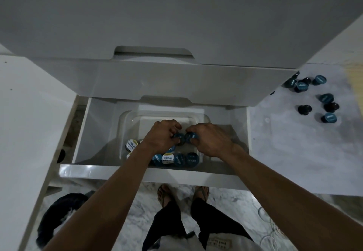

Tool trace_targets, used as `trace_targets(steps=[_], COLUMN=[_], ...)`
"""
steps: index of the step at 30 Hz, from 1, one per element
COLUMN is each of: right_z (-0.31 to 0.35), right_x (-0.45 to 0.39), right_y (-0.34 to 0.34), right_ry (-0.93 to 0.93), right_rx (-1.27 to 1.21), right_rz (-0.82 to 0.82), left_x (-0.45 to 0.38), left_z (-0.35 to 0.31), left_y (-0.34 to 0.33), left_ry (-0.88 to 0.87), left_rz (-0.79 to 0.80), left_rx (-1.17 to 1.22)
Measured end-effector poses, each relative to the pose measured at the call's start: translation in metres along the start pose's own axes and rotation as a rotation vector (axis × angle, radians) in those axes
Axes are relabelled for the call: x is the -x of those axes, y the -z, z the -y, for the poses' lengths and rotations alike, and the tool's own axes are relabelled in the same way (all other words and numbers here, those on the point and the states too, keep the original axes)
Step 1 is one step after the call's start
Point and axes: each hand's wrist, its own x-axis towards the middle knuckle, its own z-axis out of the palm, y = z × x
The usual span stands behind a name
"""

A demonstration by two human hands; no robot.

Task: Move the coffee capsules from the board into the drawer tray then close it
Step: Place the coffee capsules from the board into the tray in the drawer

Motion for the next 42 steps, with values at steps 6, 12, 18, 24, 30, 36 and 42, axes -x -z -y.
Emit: trace_targets(steps=[6, 12, 18, 24, 30, 36, 42], right_z=[0.002, 0.004, 0.004, 0.004, 0.002, -0.001, 0.001], right_x=[0.005, 0.008, 0.007, 0.007, 0.008, 0.017, 0.041], right_y=[-0.002, -0.003, -0.004, -0.005, 0.0, 0.006, 0.017], right_ry=[-0.037, -0.043, -0.045, -0.05, -0.051, -0.049, -0.096], right_rx=[0.004, 0.002, -0.014, -0.032, -0.089, -0.26, -0.489], right_rz=[0.077, 0.102, 0.103, 0.082, 0.008, -0.174, -0.348], left_x=[0.003, 0.005, 0.005, 0.006, 0.01, 0.023, 0.044], left_z=[-0.001, 0.0, 0.001, 0.001, 0.002, -0.005, -0.025], left_y=[-0.001, 0.001, 0.001, 0.001, 0.005, 0.015, 0.022], left_ry=[-0.012, -0.031, -0.044, -0.053, -0.032, -0.067, -0.12], left_rz=[0.057, 0.072, 0.076, 0.075, 0.009, -0.158, -0.265], left_rx=[-0.069, -0.099, -0.116, -0.121, -0.058, 0.001, 0.108])
